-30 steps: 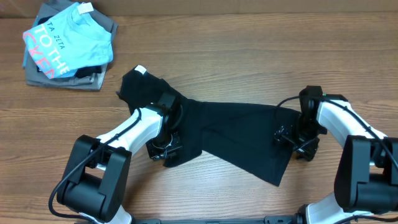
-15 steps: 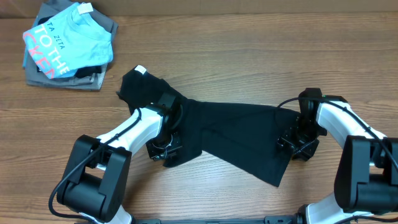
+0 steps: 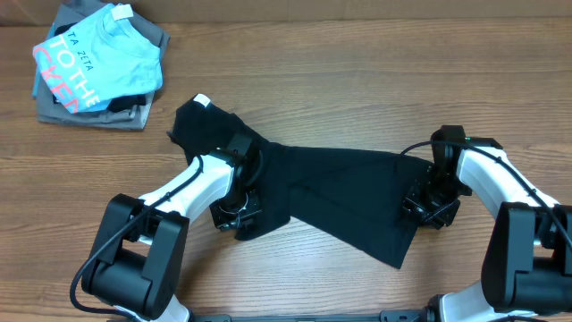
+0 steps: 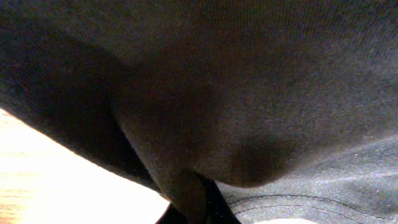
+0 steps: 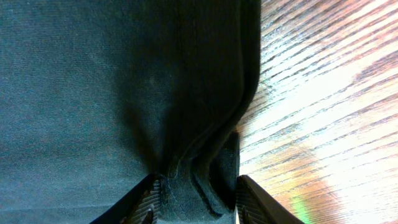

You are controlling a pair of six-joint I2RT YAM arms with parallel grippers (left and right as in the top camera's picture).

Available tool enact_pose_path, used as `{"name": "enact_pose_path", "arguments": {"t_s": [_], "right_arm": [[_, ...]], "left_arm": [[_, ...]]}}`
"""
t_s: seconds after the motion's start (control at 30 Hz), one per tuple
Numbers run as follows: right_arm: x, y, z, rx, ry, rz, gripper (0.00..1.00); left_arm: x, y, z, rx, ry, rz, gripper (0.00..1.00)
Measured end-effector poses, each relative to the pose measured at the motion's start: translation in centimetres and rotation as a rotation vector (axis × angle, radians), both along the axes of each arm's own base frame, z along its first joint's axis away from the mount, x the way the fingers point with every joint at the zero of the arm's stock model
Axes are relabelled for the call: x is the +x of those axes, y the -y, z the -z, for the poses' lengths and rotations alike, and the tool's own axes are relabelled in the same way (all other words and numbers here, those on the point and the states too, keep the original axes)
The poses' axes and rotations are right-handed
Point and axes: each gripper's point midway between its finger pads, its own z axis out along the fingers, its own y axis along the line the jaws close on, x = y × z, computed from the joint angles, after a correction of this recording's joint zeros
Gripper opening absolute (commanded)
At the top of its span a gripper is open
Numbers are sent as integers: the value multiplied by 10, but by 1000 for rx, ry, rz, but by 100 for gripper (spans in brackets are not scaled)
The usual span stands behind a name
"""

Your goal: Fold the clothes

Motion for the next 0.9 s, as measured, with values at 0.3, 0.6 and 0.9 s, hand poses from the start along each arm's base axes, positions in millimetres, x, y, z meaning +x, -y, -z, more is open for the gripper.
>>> {"name": "enact_pose_path", "arguments": {"t_s": [0.3, 0.6, 0.9], "right_arm": [[3, 0, 7, 1, 29, -1, 4], [-6, -1, -2, 2, -19, 0, 4], [16, 1, -49, -6, 89, 0, 4]], "left_arm": [[0, 0, 0, 0, -1, 0, 4], [-14, -8, -2, 41, -68, 3, 4], [-13, -17, -44, 75, -15, 10, 4]]}}
